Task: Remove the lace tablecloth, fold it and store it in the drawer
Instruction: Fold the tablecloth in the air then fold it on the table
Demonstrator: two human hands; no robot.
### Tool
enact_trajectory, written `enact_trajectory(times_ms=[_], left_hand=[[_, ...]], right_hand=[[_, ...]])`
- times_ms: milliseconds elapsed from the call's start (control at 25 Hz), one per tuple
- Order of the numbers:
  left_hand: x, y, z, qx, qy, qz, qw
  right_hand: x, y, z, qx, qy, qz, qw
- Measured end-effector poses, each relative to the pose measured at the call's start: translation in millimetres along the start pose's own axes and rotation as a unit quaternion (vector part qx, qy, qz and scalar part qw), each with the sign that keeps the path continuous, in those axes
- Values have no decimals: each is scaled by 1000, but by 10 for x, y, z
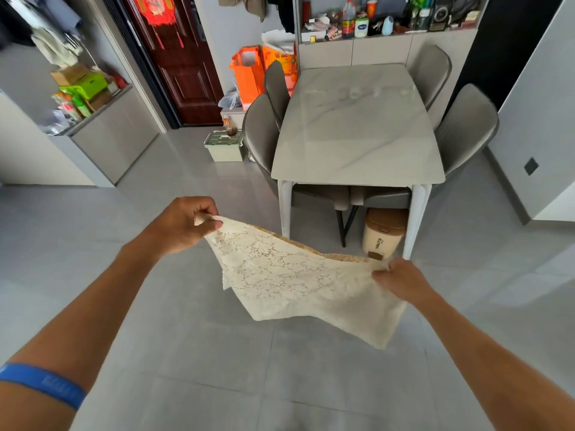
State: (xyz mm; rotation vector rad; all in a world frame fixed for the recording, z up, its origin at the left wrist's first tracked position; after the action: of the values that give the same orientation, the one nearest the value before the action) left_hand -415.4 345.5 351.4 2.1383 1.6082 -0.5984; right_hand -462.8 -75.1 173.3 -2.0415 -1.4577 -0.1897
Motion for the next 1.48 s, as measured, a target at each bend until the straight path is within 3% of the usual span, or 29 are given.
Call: enact_trajectory(times_ms=[80,200,280,400,600,680,760,840,880,920,960,1040,1080,1160,1240,1360,1480], left_hand=[[5,-84,70,15,42,27,999],[-39,-358,385,81,125,96,984],[-45,-555,711,121,106,95,982],[-82,-753,1334,135,55,6,989],[-442,-971,2105,98,-99,-158,978],[-541,-1016,2320,76,-77,-165,980],[-587,-969,2423,22,-30,-163,986],[-573,-880,2400,-4,-30,-151,988],[-547,-828,2354,-8,-35,-128,991],[-535,-772,2281,-4,-39,-91,995],[-547,-725,2191,5,-40,-45,998],[-628,-657,2021,28,-43,29,998],[-690,-629,1955,33,-39,56,997],[-785,-570,1856,28,-22,100,994],[-774,-551,1750,25,-9,113,993],[-594,-537,1503,18,-22,73,997],[-397,-515,1217,-10,-31,18,999]], right_hand=[[150,3,-43,2,227,109,968],[355,-67,-124,73,462,226,855],[488,-109,-174,91,505,224,829],[617,-149,-200,83,550,218,802],[630,-225,-170,50,593,243,766],[591,-291,-200,36,595,252,762],[516,-310,-246,19,580,253,774],[397,-298,-348,1,520,244,819],[290,-273,-428,-21,427,228,875],[158,-252,-518,-45,274,203,939],[31,-238,-586,-64,97,174,978],[-144,-205,-578,-64,-160,105,979],[-210,-181,-509,-60,-215,74,972],[-270,-86,-353,-80,-217,20,973],[-301,7,-241,-85,-119,29,989],[-392,96,-216,-76,52,106,990],[-372,97,-196,-46,57,56,996]])
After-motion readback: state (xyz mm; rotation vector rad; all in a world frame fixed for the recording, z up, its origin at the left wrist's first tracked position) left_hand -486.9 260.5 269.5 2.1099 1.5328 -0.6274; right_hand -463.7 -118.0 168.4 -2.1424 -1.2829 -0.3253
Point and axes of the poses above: each hand's wrist, its own y-axis towards the middle knuckle, its own z-axis out of the palm, x = y × z, the point moved 2 cm from there along y, towards the middle knuckle, and after that the axes turned 3 degrees about -y, right-handed, at the moved point
